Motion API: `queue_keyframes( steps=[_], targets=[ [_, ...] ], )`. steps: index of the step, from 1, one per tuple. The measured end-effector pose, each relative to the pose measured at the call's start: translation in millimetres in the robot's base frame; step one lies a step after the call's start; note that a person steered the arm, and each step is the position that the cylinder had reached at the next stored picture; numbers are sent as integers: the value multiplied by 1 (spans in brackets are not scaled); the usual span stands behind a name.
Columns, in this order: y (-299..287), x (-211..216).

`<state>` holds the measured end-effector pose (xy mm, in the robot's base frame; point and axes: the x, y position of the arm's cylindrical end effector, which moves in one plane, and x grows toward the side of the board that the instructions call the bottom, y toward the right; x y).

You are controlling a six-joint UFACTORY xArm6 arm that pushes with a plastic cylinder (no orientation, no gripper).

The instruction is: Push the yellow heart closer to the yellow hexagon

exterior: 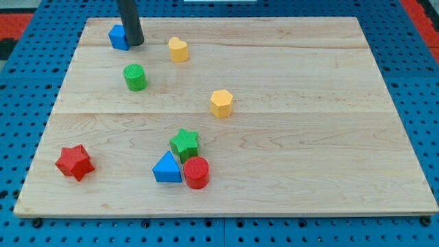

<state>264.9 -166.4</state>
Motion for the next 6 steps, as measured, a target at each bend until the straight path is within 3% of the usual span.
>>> queue_keyframes(
  steps=[2,3,4,5,6],
  targets=[
    [6,3],
    [10,33],
    [38,71],
    [103,79],
    [79,38]
  ],
)
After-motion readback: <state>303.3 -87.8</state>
